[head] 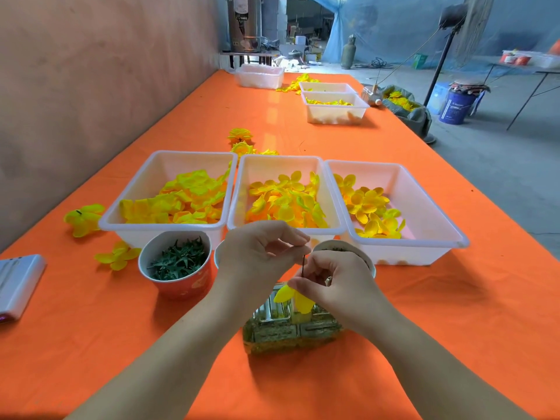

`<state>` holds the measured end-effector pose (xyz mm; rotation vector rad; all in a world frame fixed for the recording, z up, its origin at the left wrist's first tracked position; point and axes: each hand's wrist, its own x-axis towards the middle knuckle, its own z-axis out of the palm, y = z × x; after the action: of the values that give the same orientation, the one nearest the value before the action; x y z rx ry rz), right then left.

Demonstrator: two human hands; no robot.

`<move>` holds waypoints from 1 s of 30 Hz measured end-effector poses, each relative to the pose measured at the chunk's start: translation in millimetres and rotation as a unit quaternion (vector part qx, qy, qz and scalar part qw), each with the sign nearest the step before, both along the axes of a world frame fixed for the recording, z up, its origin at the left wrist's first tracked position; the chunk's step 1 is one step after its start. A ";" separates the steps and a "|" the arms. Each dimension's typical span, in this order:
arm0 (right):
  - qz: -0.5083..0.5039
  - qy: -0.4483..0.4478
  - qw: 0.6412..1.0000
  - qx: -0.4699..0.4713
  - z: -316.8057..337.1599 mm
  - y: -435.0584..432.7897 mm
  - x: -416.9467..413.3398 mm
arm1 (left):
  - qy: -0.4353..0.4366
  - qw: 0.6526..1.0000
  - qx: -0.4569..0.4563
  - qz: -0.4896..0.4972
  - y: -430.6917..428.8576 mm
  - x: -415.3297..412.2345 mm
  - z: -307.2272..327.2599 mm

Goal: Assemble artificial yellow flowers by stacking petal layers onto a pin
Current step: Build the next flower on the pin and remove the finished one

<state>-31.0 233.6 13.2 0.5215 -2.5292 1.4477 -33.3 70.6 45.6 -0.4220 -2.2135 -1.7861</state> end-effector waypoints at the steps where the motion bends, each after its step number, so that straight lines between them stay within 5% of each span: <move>1: 0.001 -0.001 1.000 -0.001 -0.4 -0.1 -0.2 | 0.022 1.000 -0.005 0.001 1.1 0.7 -2.6; 14: 0.016 -0.024 0.999 -0.025 -0.3 0.7 0.8 | 0.171 0.984 -0.045 -0.012 1.1 12.1 -16.5; 23: 0.017 -0.015 0.999 -0.023 -5.3 1.0 -1.4 | -0.013 0.994 0.105 -0.020 5.6 17.1 -22.2; 30: 0.020 -0.043 0.998 -0.042 -6.7 1.2 -0.7 | 0.000 0.999 0.042 0.010 5.1 17.6 -25.0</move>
<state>-31.7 234.8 6.5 0.5090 -2.5221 1.6164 -15.7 75.7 20.7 -0.3793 -2.1262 -1.8614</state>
